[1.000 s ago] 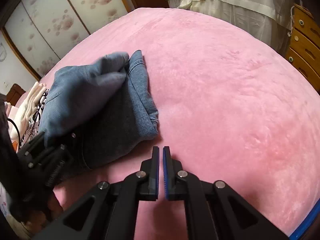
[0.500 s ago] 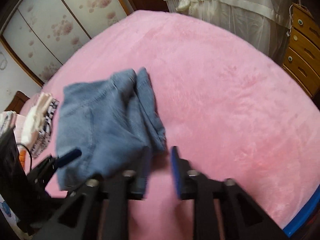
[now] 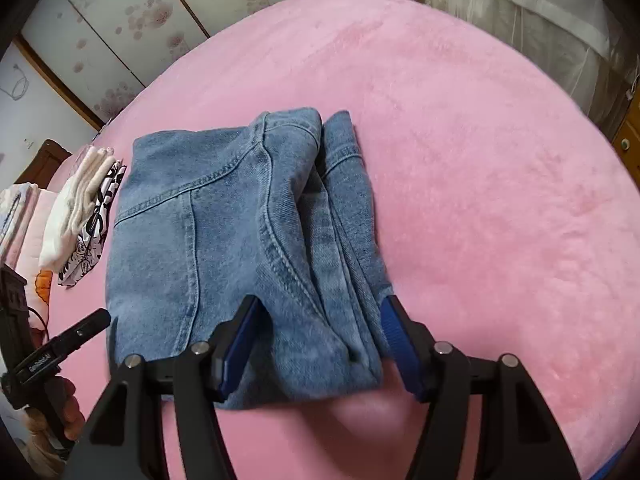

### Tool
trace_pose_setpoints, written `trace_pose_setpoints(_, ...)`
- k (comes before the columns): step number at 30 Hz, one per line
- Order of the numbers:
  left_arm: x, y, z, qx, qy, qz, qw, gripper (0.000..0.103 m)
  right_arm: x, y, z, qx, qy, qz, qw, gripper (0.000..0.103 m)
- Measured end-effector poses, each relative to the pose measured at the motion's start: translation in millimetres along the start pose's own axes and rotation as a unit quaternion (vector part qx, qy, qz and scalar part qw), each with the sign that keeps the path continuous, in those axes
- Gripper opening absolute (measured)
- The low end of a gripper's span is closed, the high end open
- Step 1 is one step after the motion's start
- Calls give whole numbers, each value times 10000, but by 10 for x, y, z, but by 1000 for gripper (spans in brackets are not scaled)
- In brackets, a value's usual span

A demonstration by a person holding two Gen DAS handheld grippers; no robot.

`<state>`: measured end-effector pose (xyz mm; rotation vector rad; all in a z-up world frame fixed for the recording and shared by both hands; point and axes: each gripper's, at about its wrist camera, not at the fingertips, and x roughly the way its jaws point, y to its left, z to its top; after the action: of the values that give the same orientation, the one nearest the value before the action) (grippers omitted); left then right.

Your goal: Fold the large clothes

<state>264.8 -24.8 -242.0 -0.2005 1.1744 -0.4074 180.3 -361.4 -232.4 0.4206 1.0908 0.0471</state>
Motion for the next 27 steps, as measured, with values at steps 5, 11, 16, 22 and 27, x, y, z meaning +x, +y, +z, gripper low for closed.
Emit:
trace_pose_setpoints(5, 145, -249, 8, 321, -14, 19, 9995, 69, -220, -51, 20, -83, -233, 351, 9991, 8)
trace_pose_setpoints(11, 226, -376, -105, 784, -192, 133, 9967, 68, 69, -332, -158, 247, -12, -55, 9997, 8)
trace_pose_setpoints(16, 209, -326, -14, 620, -102, 48, 9980, 71, 89, -193, -154, -8, -18, -358, 9994, 16)
trace_pose_setpoints(22, -3, -194, 199, 138, 29, -85, 9999, 72, -192, -99, 76, -23, -180, -247, 9995, 32)
trace_pose_setpoints(27, 33, -106, 571, -53, -131, -68, 9999, 72, -55, -11, 533, -66, -393, -22, 9992, 46)
